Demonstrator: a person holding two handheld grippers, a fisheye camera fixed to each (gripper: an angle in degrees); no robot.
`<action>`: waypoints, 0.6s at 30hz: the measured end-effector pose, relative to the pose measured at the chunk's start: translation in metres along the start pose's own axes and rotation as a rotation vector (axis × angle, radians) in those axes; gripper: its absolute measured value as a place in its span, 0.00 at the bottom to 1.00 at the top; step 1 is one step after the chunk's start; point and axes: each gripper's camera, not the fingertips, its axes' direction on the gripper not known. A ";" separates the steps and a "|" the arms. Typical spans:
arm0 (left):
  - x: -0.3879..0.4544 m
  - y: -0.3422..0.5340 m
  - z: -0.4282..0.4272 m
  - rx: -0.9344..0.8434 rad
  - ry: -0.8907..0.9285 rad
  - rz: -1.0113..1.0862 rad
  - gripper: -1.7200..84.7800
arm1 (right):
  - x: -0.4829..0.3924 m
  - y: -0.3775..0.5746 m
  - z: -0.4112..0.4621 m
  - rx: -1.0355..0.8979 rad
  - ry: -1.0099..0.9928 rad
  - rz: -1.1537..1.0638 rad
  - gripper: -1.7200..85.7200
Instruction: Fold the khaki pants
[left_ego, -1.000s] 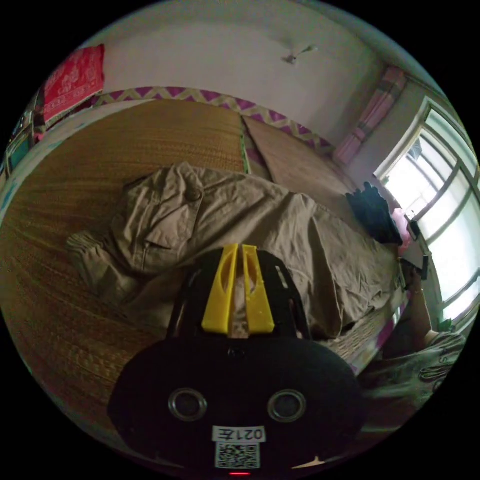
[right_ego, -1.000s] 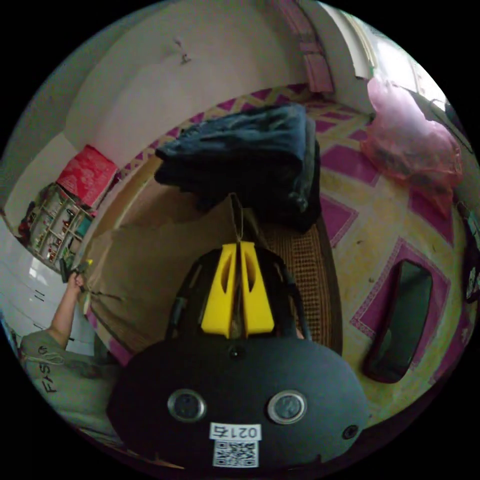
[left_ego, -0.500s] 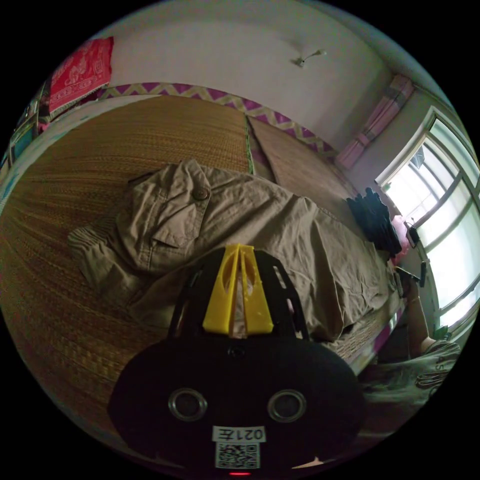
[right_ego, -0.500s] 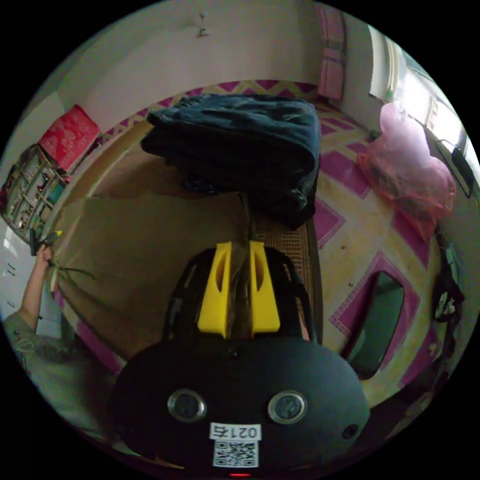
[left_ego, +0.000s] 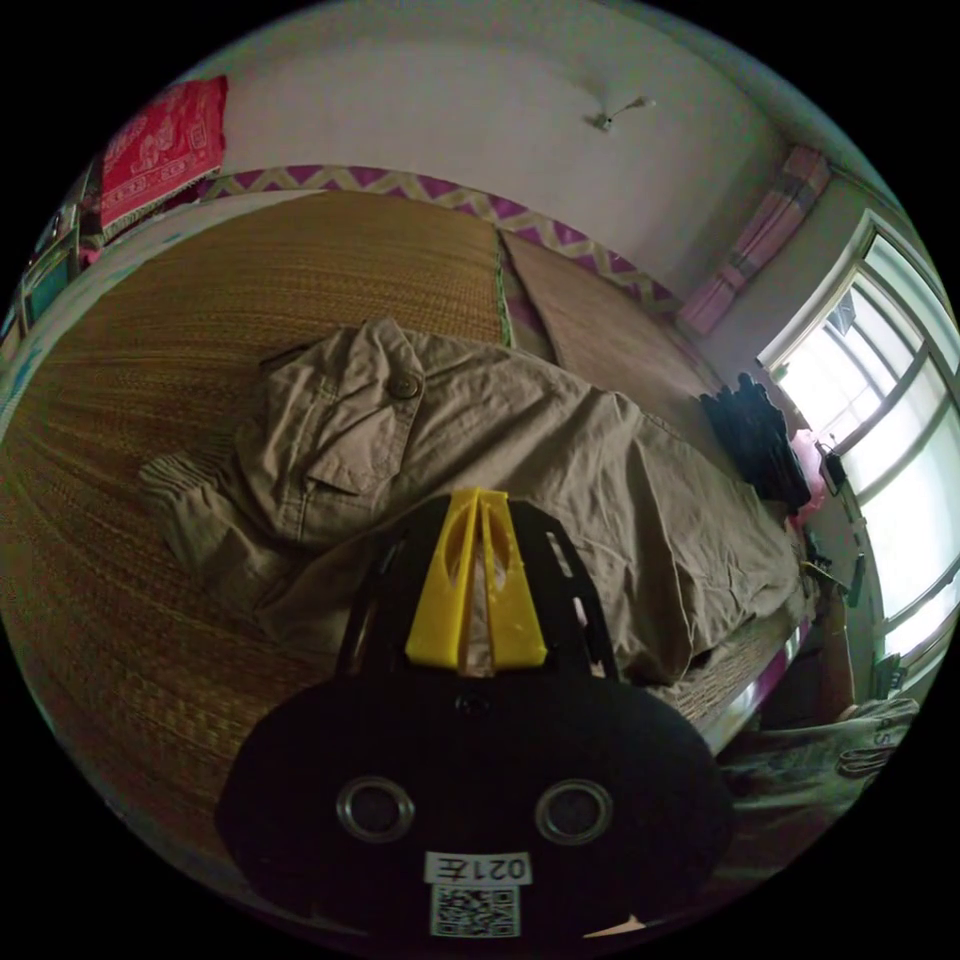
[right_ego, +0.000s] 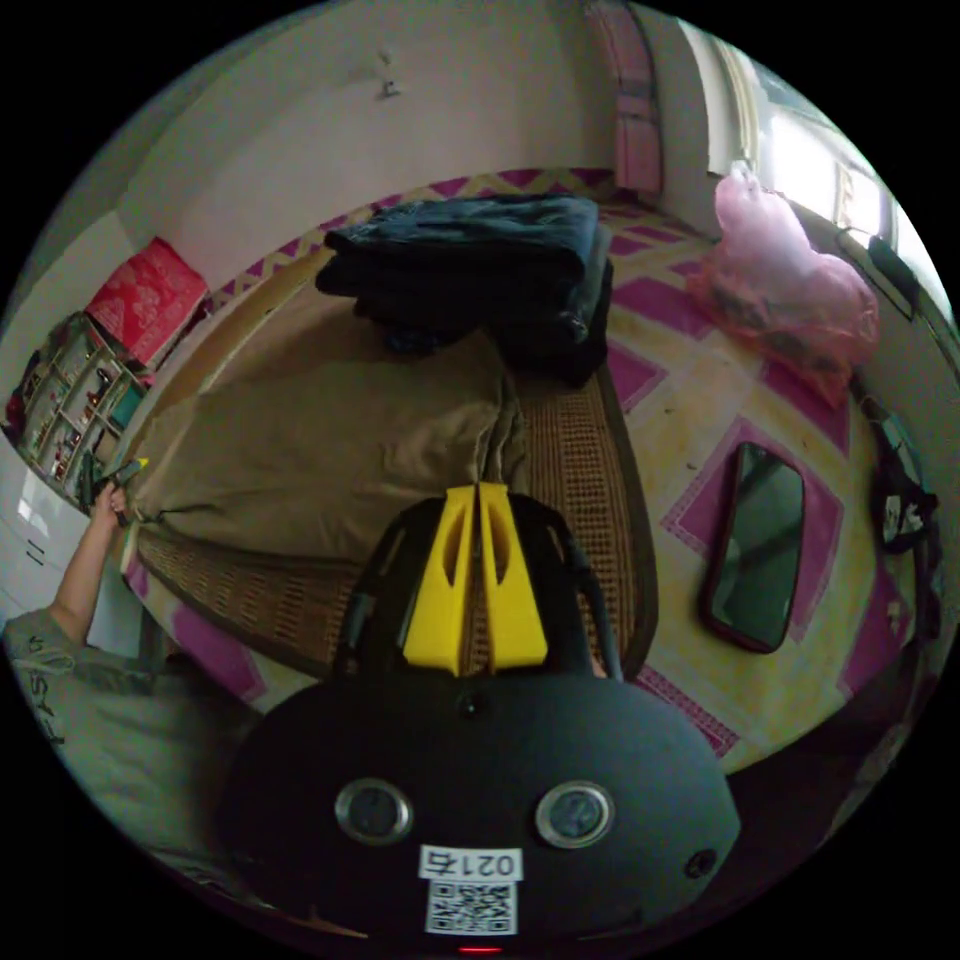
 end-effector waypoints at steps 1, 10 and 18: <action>0.006 -0.001 0.001 -0.007 -0.007 0.002 0.01 | -0.001 0.001 0.016 -0.073 0.027 -0.004 0.01; 0.069 0.004 -0.026 0.162 0.004 0.113 0.02 | -0.036 0.001 -0.014 0.075 0.024 -0.075 0.08; 0.197 -0.054 0.009 0.112 -0.100 0.510 0.15 | -0.133 -0.067 0.036 -0.026 0.176 -0.557 0.11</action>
